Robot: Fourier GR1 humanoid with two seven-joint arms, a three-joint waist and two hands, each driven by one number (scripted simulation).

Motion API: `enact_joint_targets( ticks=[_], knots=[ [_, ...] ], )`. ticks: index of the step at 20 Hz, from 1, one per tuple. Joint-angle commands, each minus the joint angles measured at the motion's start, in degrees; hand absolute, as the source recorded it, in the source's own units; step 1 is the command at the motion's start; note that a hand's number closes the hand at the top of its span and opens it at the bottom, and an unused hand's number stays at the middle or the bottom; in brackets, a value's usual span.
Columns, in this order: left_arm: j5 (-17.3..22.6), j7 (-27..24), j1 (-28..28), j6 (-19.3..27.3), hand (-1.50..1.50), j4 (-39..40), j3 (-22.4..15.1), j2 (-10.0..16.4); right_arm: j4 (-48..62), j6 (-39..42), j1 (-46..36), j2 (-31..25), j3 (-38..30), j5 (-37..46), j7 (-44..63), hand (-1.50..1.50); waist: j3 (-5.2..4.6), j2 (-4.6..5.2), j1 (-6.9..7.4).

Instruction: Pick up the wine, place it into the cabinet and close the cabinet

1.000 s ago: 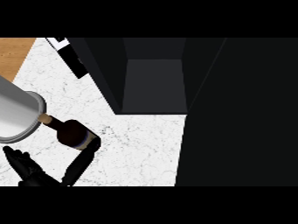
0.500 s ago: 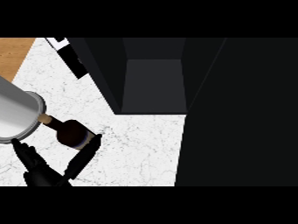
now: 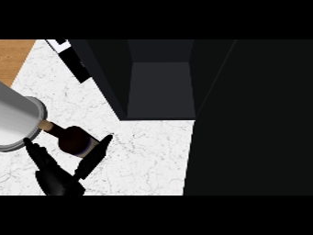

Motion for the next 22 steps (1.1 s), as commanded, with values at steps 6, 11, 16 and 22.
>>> enact_joint_targets(
  ticks=[6, 11, 16, 22],
  knots=[
    [6.7, -5.8, -1.4, 0.8, -1.5, 2.8, 0.8, -1.1, -5.2, 0.1, 2.4, -0.1, 0.5, -1.7, 1.0, -1.5, -0.15, -0.04, -0.42],
    [11.0, -6.4, -3.9, 0.8, 1.5, -1.9, 1.3, -1.9, -3.2, 0.1, 1.1, -0.3, -0.3, -2.9, 0.7, -1.5, -0.3, -0.08, -0.39],
    [13.0, -10.3, -5.7, -1.8, 1.5, 1.1, -0.8, -2.9, -2.3, 1.1, 1.2, -0.5, -0.3, -3.6, 0.1, -1.5, -0.24, 0.25, -1.21],
    [16.8, -16.2, -3.0, -7.5, 1.5, -0.2, -2.0, -1.7, -0.7, 1.3, 1.2, 0.1, 0.0, -1.9, -1.2, -1.5, -0.22, 0.13, -0.32]
  ],
)
